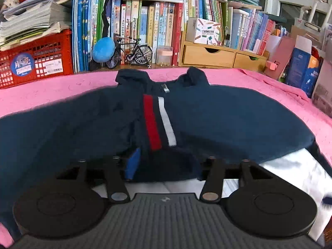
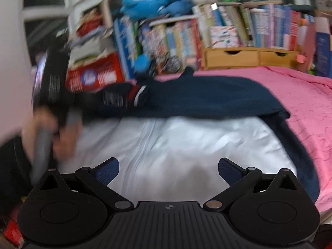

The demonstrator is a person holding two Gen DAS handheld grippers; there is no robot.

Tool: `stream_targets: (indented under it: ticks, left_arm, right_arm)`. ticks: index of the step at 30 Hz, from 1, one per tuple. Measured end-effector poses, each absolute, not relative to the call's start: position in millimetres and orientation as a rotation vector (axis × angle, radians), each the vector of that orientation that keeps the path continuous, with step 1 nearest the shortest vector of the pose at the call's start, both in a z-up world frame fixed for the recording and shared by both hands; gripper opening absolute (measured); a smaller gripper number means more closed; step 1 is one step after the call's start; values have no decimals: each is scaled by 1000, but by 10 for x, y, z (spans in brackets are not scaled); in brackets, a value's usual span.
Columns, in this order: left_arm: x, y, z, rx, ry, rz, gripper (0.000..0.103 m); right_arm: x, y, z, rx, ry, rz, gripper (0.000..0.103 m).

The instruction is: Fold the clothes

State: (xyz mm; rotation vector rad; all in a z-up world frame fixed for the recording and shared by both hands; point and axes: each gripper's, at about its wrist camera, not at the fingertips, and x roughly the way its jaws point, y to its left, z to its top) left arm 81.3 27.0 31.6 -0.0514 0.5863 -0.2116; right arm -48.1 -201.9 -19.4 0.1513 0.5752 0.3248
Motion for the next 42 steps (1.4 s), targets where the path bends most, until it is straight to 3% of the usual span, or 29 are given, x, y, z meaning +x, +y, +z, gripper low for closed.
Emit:
stream_targets:
  ticks: [2, 3, 7, 13, 14, 15, 16, 20, 31, 42]
  left_arm:
    - [553, 367, 413, -79, 524, -243, 85]
    - [396, 428, 467, -95, 491, -256, 89]
    - [-25, 759, 636, -118, 396, -194, 95]
    - [-325, 1337, 569, -154, 425, 46, 96]
    - [-355, 1425, 537, -175, 436, 74, 96]
    - [-380, 1508, 503, -195, 447, 99, 96]
    - [-397, 1561, 485, -206, 452, 117, 96]
    - [-460, 1726, 447, -231, 458, 171, 96]
    - [-267, 1489, 523, -194, 409, 122, 96]
    - [55, 1142, 313, -76, 497, 133, 96]
  right_arm:
    - [-331, -2083, -119, 223, 560, 351, 103]
    - [-230, -2084, -84, 264, 555, 371, 103]
    - [406, -1874, -6, 402, 579, 483, 99]
    - [1555, -1279, -132, 423, 721, 472, 89]
    - [1654, -1197, -176, 426, 754, 472, 78]
    - [1753, -1115, -220, 429, 787, 473, 46]
    - [1852, -1033, -264, 431, 821, 474, 32]
    - [1744, -949, -53, 365, 783, 527, 17]
    - [1413, -1880, 943, 207, 441, 402, 15]
    - [1718, -2731, 179, 206, 571, 145, 15]
